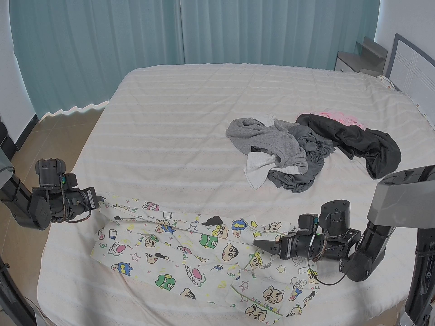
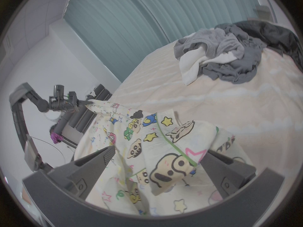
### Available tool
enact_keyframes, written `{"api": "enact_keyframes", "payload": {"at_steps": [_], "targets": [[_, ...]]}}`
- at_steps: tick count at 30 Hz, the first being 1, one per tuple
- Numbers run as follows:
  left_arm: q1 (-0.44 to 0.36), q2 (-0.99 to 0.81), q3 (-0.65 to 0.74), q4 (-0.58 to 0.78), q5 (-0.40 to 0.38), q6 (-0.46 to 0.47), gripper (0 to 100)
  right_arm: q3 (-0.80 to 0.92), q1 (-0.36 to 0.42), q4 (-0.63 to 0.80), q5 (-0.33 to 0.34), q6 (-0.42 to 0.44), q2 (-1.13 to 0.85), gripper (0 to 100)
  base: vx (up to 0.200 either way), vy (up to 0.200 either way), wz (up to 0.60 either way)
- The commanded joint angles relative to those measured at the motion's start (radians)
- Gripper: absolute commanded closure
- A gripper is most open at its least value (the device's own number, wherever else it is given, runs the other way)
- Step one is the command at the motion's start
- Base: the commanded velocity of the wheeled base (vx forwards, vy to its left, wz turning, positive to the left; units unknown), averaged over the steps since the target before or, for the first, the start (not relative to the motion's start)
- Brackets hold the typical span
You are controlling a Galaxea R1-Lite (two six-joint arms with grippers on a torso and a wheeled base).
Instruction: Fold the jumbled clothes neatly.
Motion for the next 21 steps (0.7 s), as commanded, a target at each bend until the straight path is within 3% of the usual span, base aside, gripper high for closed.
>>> {"api": "enact_keyframes", "payload": {"at_steps": [1,7,8,16,21], "targets": [[0.0,0.002,0.001,0.001,0.0,0.0,100,-0.003,0.007,0.013,-0.045,-0.051,0.008,0,0.0,0.0,0.0],[-0.001,0.002,0.005,0.001,0.0,0.0,100,-0.037,0.017,0.036,-0.099,-0.103,-0.002,0,0.0,0.0,0.0],[-0.001,0.002,0.005,0.001,0.0,0.0,100,-0.047,0.023,0.064,-0.119,-0.117,-0.003,100,0.0,0.0,0.0],[-0.001,0.004,0.002,-0.001,0.0,0.001,100,-0.061,0.034,0.102,-0.168,-0.198,0.009,100,0.0,0.0,0.0],[-0.001,0.001,-0.004,-0.016,0.002,0.003,100,-0.018,0.028,0.025,-0.191,-0.217,-0.009,100,0.0,0.0,0.0]]}}
